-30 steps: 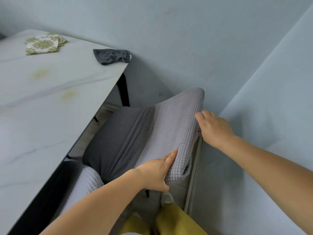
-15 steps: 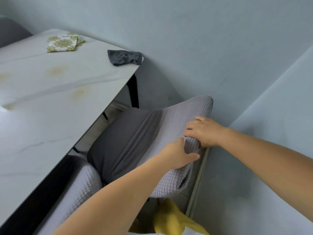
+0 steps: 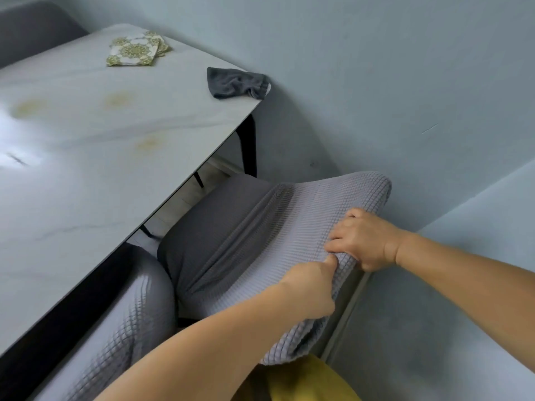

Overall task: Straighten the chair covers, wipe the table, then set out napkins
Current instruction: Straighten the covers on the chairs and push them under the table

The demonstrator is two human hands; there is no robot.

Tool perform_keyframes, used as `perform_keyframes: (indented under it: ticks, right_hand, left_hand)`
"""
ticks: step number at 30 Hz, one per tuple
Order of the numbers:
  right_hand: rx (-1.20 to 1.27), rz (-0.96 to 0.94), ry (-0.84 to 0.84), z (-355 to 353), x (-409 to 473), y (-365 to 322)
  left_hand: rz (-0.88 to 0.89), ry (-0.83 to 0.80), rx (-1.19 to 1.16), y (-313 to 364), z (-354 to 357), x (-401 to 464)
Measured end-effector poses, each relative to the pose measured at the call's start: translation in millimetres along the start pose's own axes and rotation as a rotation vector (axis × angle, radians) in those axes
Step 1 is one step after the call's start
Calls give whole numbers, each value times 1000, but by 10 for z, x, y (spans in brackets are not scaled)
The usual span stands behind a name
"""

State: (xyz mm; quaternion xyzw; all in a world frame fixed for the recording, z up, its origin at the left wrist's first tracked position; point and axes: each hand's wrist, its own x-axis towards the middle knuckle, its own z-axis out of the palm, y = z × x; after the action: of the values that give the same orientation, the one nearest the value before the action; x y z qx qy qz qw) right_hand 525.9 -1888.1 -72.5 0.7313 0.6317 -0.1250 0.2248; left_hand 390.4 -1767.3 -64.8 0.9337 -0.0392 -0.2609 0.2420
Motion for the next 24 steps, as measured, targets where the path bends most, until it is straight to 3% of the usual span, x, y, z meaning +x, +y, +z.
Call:
perform_keyframes:
  ticks: [7, 16, 24]
  right_hand:
    - [-10, -30, 168, 110, -10, -13]
    - [26, 47, -24, -148, 68, 53]
    - [25, 119, 47, -255, 473, 118]
  left_hand:
    - [32, -3, 59, -20, -63, -1]
    - [39, 33, 75, -114, -168, 90]
    - [-18, 52, 53, -465, -426, 124]
